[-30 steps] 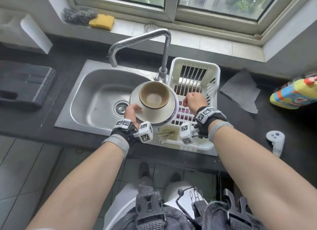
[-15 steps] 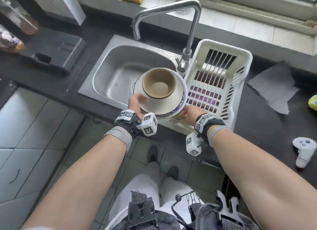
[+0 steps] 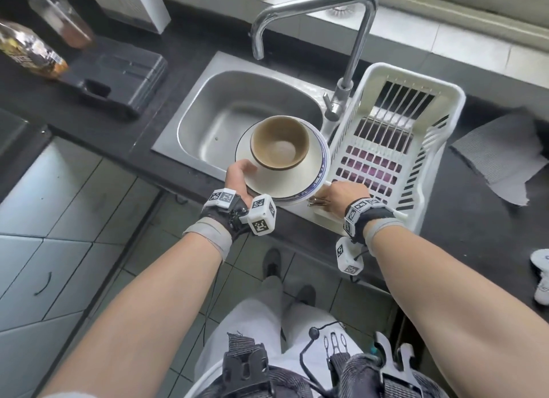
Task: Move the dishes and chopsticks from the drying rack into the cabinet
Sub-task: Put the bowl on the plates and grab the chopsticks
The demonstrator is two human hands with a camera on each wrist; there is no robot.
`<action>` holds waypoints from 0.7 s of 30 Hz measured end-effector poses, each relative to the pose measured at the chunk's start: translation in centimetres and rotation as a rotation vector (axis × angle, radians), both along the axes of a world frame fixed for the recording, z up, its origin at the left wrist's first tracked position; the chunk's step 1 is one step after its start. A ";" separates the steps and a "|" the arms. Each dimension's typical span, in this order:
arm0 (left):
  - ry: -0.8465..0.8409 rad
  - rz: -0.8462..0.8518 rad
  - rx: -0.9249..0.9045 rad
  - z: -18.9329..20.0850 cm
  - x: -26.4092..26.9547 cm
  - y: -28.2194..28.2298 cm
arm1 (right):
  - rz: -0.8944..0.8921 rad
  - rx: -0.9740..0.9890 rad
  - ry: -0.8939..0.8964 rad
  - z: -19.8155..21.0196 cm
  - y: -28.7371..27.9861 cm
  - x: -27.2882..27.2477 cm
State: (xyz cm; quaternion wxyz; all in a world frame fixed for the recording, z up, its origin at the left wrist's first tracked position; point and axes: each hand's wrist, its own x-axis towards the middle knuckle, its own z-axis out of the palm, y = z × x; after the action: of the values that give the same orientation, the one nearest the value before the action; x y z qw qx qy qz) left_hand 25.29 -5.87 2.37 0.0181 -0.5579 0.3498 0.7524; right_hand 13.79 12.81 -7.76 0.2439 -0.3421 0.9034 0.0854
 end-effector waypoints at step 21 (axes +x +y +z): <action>0.103 -0.049 -0.001 4.4 -1.8 2.8 | -0.515 -0.385 -0.087 3.6 6.4 0.2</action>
State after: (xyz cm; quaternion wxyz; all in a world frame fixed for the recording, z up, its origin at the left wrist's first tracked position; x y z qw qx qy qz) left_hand 23.45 -3.11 6.74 0.0181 -0.5097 0.3642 0.7792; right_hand 13.97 19.20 -4.19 0.2269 -0.1452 0.9486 -0.1662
